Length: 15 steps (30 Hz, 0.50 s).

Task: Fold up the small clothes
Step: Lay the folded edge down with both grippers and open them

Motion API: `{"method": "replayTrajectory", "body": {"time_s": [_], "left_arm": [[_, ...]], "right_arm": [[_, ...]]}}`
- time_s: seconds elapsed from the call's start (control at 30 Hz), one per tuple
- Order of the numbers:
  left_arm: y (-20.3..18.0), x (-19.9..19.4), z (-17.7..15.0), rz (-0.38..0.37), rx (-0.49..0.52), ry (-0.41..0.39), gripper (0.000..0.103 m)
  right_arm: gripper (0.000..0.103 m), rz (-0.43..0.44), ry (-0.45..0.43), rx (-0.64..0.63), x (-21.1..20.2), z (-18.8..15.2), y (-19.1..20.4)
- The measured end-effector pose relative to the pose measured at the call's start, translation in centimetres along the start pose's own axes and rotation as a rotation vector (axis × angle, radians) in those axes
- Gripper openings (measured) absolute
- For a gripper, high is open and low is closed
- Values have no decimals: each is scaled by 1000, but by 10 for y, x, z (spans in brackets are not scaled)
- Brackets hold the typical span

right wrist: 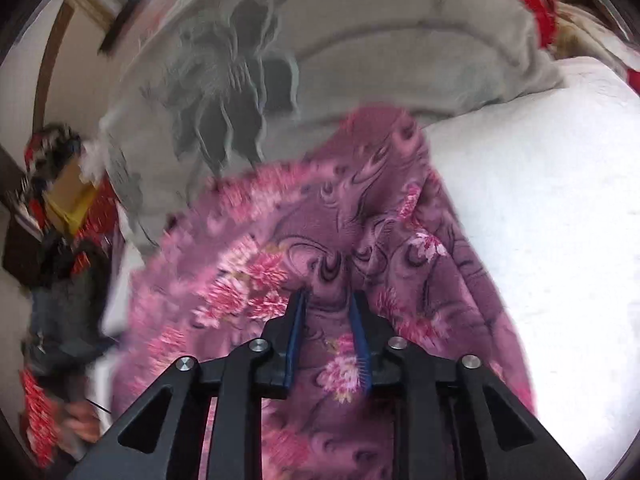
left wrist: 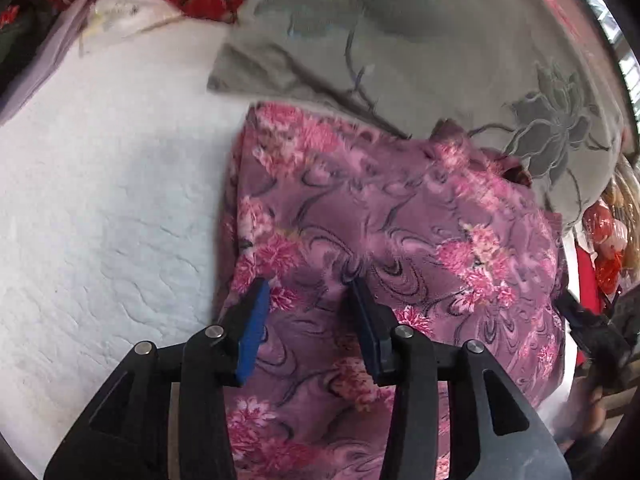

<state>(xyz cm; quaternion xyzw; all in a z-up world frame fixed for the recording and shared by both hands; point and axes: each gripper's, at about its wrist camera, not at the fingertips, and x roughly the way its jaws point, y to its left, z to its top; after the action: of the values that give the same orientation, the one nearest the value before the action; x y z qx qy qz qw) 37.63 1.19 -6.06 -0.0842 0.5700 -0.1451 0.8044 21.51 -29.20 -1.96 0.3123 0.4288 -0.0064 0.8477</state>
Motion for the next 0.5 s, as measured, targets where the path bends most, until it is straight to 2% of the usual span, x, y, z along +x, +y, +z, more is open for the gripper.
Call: {"method": "replayTrajectory", "body": {"time_s": [0.03,0.07,0.1,0.17,0.23,0.27,0.3,0.33,0.4,0.47,0.5], "left_arm": [[3,-2,0,-6,-14,10,41],[8,-5,-1,-28,-47,22,41],[14,-7,-2,-47,-67,31,41],[20,-7,-5,-64,-85,40,42],[23,-8,-8,-60,-92,37,42],[22,-10,-10,-52,-95,39,42],[21,-12,-12,-41,-96,43,42],[20,-15,-14,-32,-91,46,43],[18,-15,-16,-17,-75,53,43],[20,-16,-19,-18,-65,55,44],[20,-16,-19,-16,-63,60,44]], "right_arm": [[27,13,-20,39,-13,1,-5],[33,17,-51,69,-29,2,-15],[45,-8,-74,90,-44,-2,-27],[48,-138,-67,121,-64,-13,-52],[47,-155,-19,148,-66,-25,-68],[38,-139,20,159,-64,-35,-72],[9,-120,54,148,-61,-44,-72],[10,-100,49,109,-64,-49,-66],[4,-106,-49,27,-81,-51,-52],[4,-129,-122,57,-93,-55,-51],[4,-148,-116,90,-91,-57,-59]]}}
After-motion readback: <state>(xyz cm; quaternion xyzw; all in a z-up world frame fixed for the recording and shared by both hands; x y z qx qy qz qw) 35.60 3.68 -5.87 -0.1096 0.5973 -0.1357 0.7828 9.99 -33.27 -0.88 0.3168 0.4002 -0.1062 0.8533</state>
